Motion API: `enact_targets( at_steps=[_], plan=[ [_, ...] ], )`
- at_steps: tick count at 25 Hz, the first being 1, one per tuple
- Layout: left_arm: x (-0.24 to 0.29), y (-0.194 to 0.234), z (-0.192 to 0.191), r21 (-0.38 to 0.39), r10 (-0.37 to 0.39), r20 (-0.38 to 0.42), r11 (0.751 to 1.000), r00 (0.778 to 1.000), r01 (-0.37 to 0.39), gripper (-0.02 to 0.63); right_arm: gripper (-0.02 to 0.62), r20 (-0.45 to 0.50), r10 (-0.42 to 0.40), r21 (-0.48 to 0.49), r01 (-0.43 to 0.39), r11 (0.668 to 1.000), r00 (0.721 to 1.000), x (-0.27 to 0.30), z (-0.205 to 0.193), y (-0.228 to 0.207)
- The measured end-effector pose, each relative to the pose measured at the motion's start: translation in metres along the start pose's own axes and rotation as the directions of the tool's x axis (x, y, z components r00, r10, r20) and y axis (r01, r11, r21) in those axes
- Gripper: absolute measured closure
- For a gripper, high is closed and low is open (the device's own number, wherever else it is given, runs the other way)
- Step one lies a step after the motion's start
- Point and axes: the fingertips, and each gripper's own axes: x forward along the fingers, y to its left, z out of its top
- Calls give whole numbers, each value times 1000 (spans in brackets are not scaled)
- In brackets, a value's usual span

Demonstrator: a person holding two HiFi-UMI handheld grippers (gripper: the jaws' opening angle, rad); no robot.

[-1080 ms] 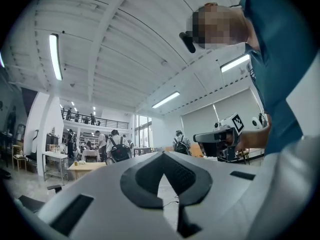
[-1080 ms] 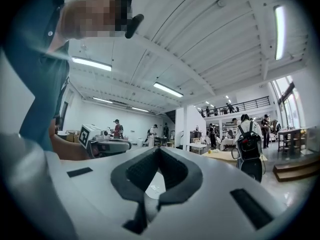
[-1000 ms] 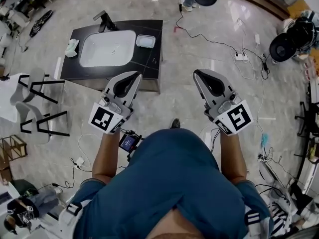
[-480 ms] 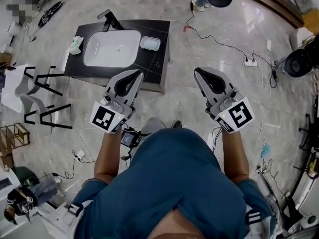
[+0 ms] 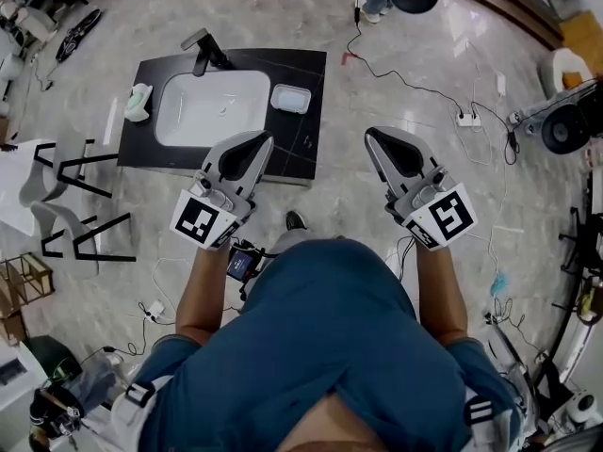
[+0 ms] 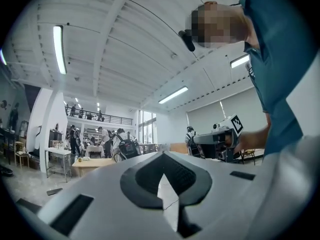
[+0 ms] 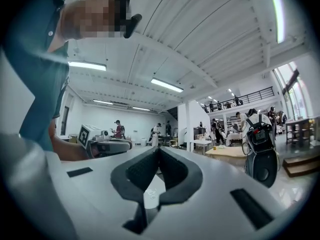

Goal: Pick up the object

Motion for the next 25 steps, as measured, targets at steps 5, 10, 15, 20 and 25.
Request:
enact_targets(
  at_steps=[5, 10, 15, 20, 25],
  plan=[
    [-2, 37, -3, -12, -37, 16, 999, 999, 37, 603, 581, -2, -26, -18, 26, 999, 1000, 41, -1, -2],
    [-8, 60, -6, -22, -51, 13, 998, 999, 52, 603, 581, -11, -34, -23, 34, 999, 999, 68, -3, 0],
    [-12, 78, -12, -29, -45, 6, 999, 999, 45, 603, 581, -23, -15, -19, 15, 1000, 1000, 92, -10, 0],
    [-10, 93, -19, -32, -28, -26, 999, 999, 28, 603, 581, -28, 7, -9, -8, 1000, 1000, 109, -18, -7],
    [0, 109, -24, -18, -5, -17, 1000, 1000, 4, 603, 581, -24, 28, 0, -28, 1000, 999, 123, -24, -22]
  ],
)
